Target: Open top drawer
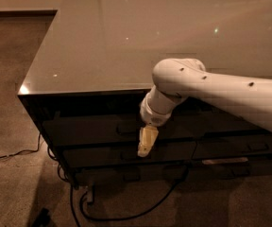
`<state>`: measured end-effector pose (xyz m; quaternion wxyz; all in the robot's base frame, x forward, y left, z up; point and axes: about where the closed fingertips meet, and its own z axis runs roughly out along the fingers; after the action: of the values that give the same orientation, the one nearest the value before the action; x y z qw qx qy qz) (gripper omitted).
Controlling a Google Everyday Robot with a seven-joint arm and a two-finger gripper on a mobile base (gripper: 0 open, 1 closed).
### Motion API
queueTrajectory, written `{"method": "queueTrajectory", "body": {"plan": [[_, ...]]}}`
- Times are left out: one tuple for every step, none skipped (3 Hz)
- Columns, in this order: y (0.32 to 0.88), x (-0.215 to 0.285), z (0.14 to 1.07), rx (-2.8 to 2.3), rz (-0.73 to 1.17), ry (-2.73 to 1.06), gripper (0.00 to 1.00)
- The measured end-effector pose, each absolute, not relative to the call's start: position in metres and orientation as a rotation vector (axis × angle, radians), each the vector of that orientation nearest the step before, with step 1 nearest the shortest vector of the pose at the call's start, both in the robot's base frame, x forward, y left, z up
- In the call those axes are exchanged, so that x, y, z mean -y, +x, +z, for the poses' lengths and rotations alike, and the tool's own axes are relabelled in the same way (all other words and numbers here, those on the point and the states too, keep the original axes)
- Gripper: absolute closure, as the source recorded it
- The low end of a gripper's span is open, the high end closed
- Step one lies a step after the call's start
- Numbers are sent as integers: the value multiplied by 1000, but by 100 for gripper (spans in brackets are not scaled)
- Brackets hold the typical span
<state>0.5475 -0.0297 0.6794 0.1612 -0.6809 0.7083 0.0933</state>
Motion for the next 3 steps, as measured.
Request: {"method": "queueTrajectory", "body": {"plan": [[556,32,663,-2058,270,-1958,0],[557,32,641,-2090,291,-1998,19],[551,38,629,-2119,310,-2021,42]]}}
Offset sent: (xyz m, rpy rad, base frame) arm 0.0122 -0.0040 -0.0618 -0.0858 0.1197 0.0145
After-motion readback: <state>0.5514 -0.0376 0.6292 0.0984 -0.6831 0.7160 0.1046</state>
